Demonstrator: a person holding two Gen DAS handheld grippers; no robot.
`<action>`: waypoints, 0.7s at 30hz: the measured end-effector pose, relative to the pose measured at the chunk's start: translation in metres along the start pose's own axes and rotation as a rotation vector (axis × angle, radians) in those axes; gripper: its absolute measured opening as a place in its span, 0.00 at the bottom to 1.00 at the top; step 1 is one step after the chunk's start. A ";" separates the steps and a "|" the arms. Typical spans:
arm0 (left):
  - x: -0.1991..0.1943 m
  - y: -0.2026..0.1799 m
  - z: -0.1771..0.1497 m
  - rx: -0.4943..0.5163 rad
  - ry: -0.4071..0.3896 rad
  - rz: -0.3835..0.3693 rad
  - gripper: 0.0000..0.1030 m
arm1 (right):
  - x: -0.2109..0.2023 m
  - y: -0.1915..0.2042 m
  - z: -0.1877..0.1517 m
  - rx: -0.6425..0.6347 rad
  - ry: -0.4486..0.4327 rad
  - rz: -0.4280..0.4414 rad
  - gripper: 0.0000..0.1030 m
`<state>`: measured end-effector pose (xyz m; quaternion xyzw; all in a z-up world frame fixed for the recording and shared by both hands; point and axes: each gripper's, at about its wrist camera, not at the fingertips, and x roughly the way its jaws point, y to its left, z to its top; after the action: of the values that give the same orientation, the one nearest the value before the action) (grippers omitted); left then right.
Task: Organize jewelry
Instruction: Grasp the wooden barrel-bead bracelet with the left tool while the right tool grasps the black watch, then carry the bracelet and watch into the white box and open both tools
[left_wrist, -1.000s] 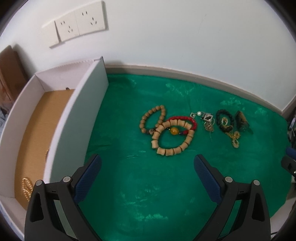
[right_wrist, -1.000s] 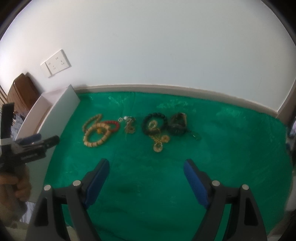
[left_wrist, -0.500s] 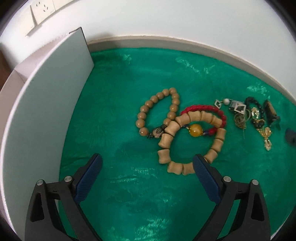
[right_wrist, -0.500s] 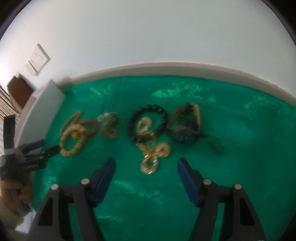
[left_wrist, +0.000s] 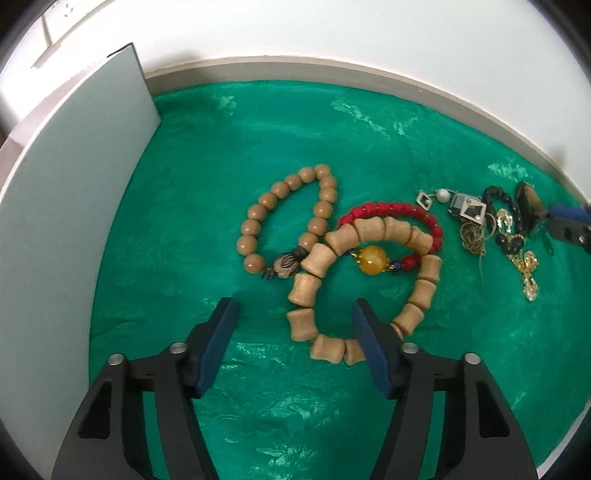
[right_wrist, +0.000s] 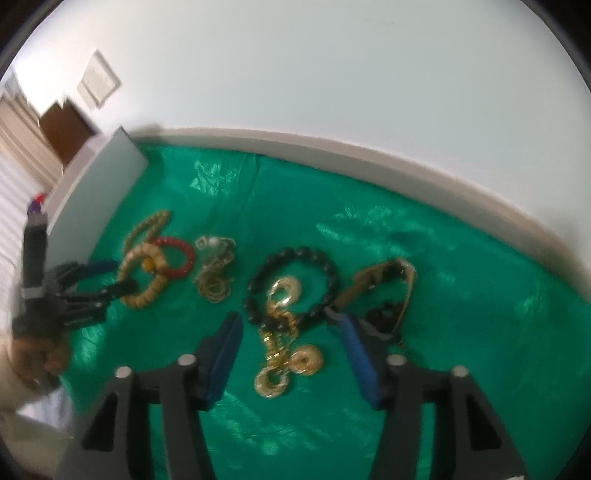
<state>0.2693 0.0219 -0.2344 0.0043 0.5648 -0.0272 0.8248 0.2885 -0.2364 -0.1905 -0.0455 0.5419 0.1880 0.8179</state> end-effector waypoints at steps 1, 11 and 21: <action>-0.001 -0.002 0.000 0.005 0.000 -0.004 0.56 | 0.001 0.000 0.002 -0.010 0.001 -0.015 0.52; -0.003 -0.014 -0.005 0.017 0.010 -0.040 0.12 | 0.023 -0.006 0.003 -0.120 0.107 -0.055 0.49; -0.058 0.010 -0.041 -0.079 -0.010 -0.163 0.12 | -0.012 0.009 -0.033 0.007 0.127 0.046 0.11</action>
<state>0.2106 0.0353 -0.1954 -0.0743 0.5597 -0.0722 0.8222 0.2528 -0.2403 -0.1918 -0.0419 0.5942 0.2016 0.7775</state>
